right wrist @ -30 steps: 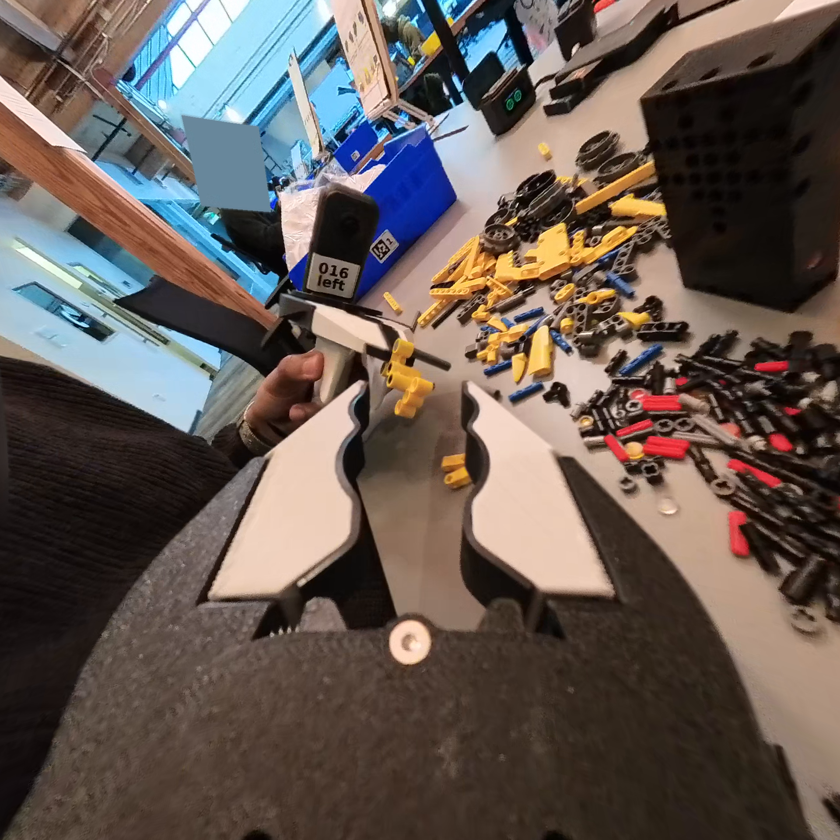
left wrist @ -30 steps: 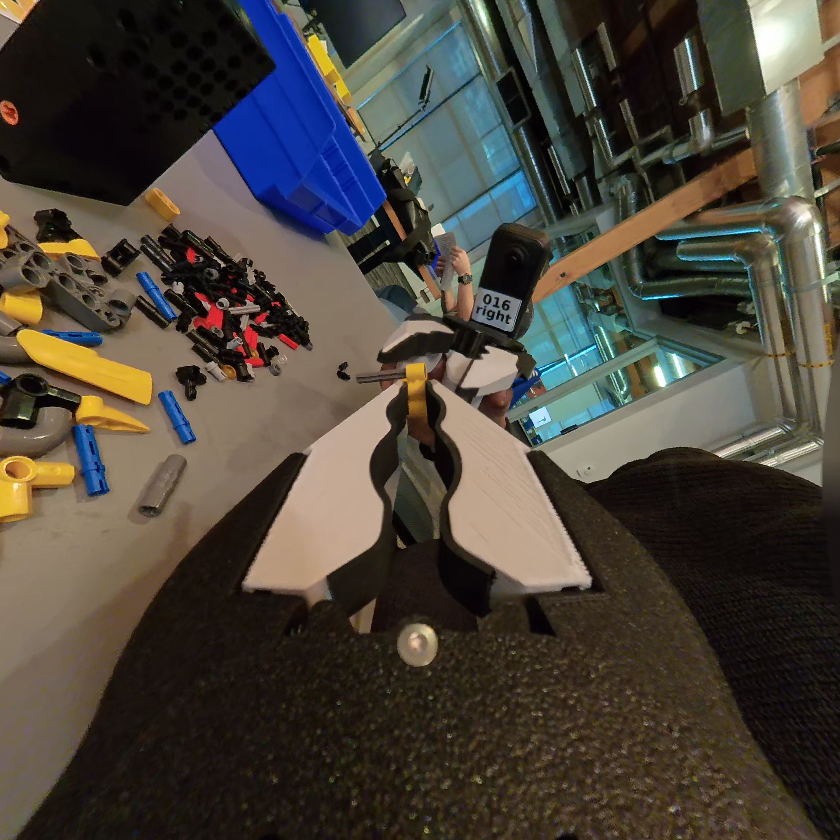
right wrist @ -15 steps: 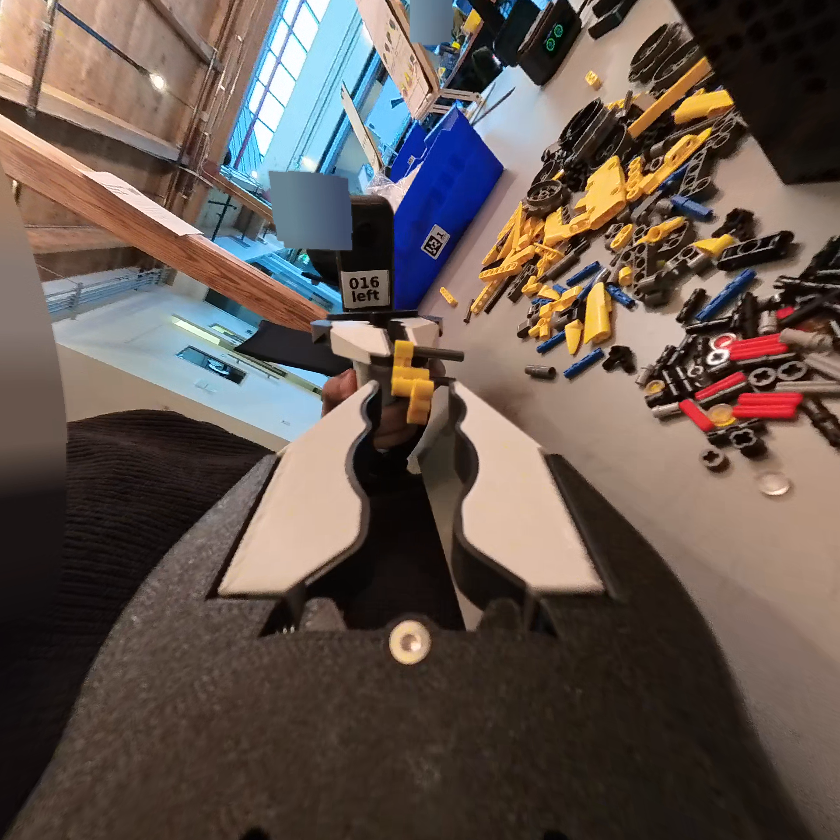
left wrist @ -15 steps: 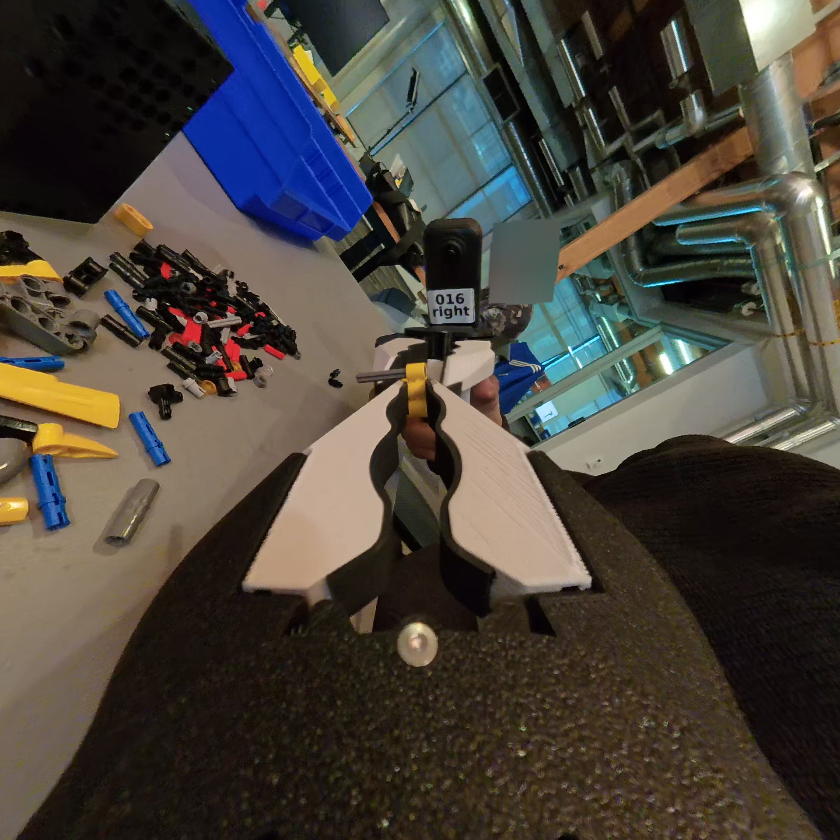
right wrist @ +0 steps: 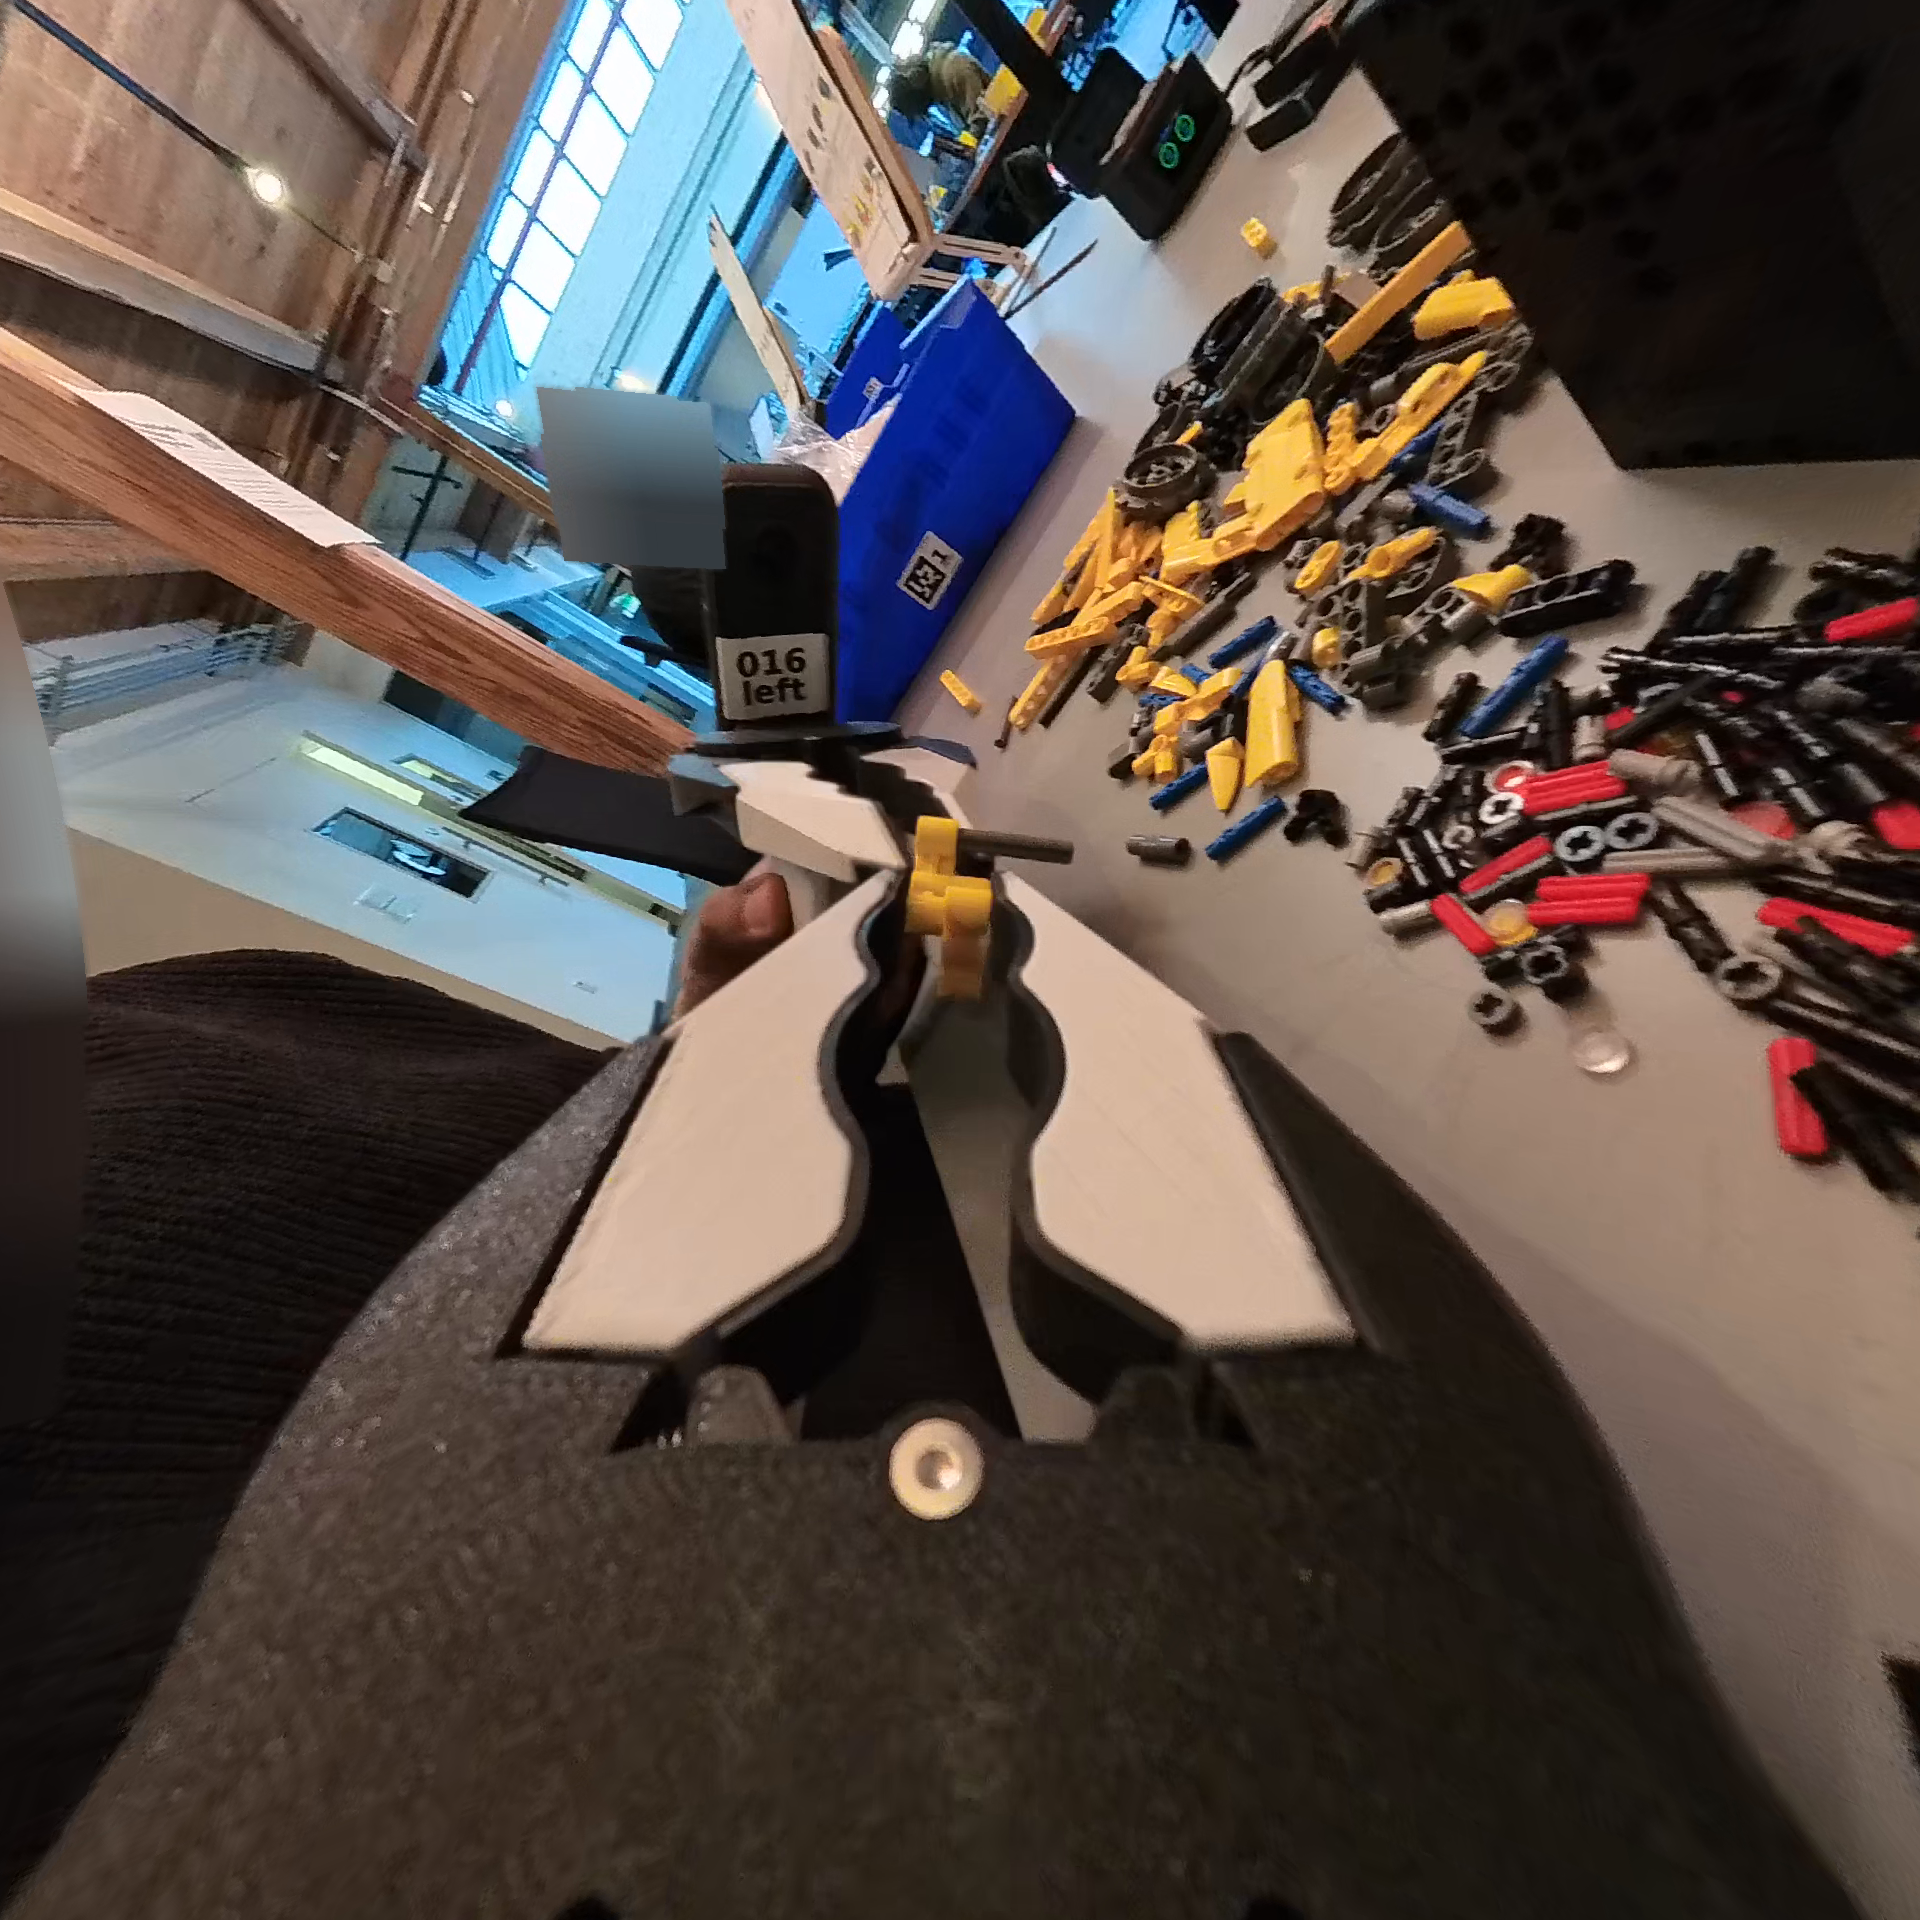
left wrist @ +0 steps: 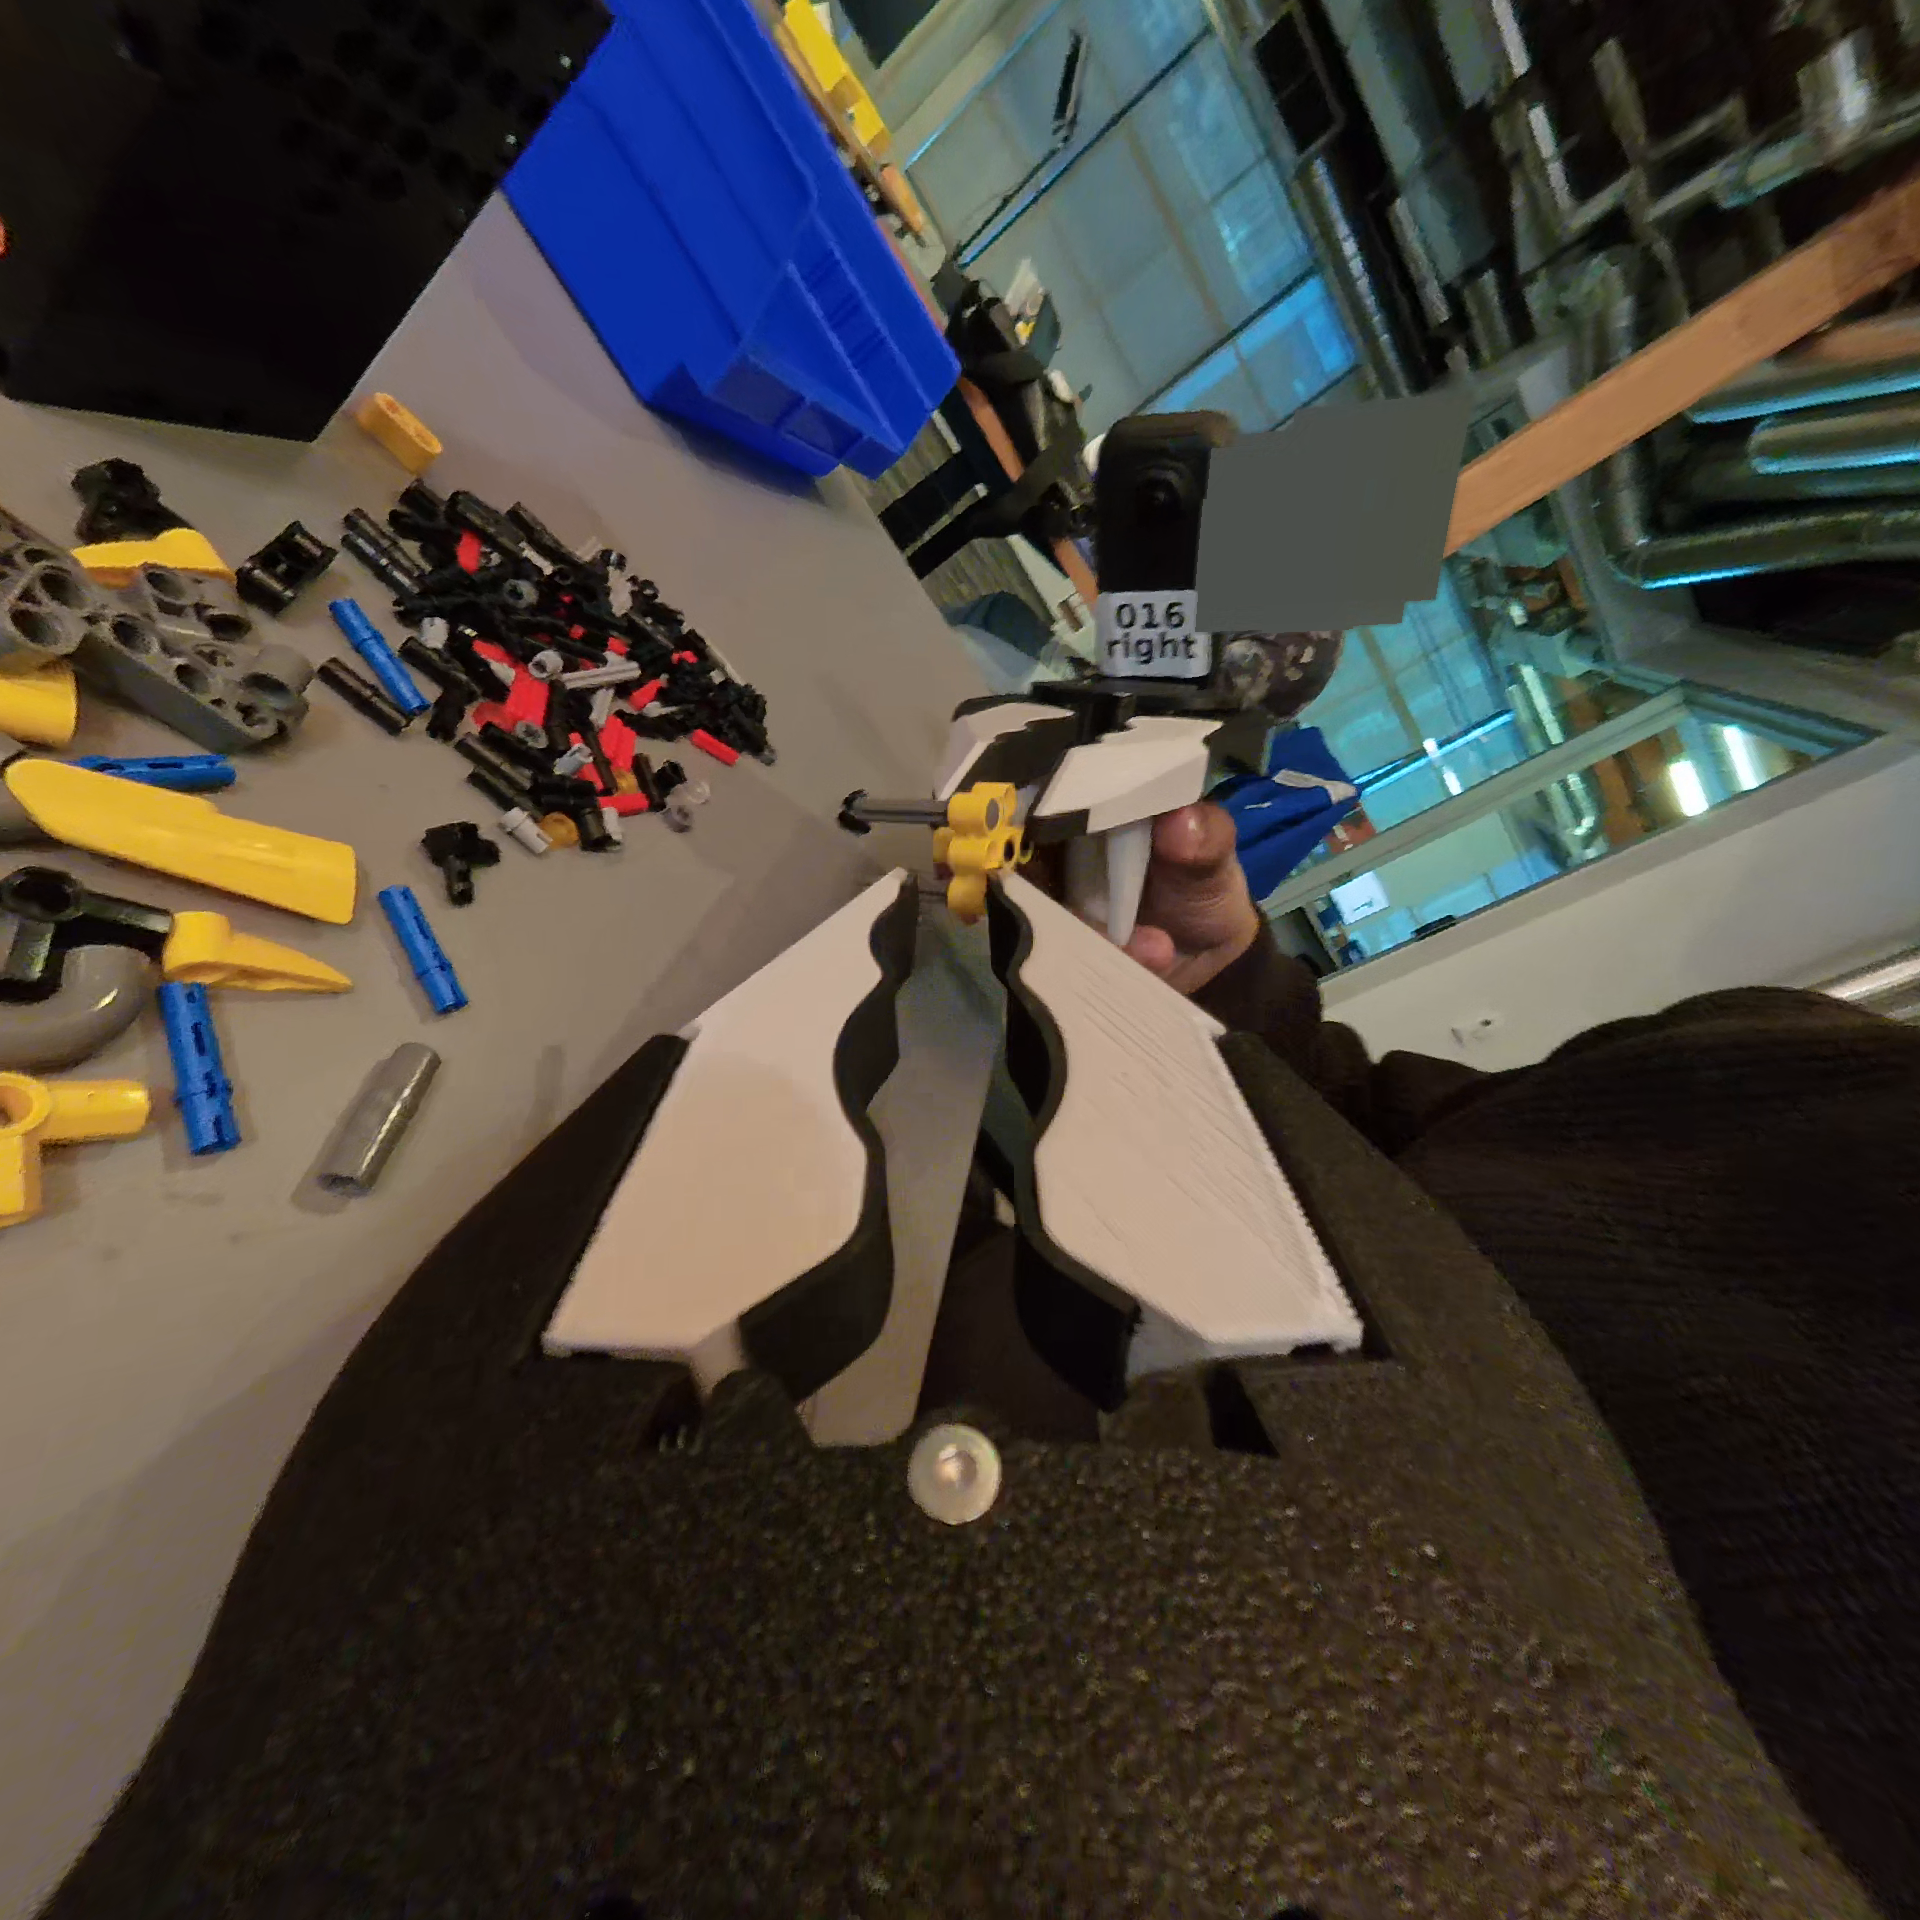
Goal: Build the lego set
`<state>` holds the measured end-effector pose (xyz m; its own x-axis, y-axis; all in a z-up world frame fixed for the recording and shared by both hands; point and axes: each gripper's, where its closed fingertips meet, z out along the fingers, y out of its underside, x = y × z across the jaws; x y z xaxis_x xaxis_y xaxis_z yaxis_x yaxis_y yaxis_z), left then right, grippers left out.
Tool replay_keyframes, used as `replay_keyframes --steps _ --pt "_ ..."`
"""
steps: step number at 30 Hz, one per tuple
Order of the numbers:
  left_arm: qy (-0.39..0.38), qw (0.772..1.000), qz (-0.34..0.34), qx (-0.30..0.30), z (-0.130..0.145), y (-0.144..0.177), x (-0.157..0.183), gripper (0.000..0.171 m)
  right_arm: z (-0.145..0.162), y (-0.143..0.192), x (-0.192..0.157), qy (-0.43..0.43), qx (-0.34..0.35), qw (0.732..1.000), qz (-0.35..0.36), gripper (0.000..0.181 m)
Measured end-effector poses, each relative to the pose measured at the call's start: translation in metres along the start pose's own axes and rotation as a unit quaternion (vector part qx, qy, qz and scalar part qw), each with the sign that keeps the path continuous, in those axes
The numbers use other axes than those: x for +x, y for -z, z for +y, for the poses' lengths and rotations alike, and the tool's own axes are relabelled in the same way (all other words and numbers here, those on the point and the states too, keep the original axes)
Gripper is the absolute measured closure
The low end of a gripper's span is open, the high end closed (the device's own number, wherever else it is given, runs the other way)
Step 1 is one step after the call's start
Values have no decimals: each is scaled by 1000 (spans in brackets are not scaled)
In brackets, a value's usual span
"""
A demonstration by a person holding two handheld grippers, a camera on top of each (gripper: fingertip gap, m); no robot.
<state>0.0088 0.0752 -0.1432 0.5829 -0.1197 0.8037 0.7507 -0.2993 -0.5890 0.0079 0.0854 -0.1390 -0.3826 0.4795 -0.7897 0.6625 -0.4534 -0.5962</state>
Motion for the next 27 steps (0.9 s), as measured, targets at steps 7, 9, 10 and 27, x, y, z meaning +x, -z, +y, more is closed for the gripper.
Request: replay_keyframes --steps 7,9,10,27 --pt "-16 999 -32 -13 4 0 -8 159 6 10 20 45 -25 996 77 166" --pt "-16 999 -33 -11 3 1 -9 159 7 13 27 70 -34 991 105 166" --pt "-15 999 -34 -10 2 2 -9 159 7 14 30 85 -40 988 120 165" --pt "-13 999 -43 -13 5 4 -15 159 23 24 68 521 -218 724 396 165"
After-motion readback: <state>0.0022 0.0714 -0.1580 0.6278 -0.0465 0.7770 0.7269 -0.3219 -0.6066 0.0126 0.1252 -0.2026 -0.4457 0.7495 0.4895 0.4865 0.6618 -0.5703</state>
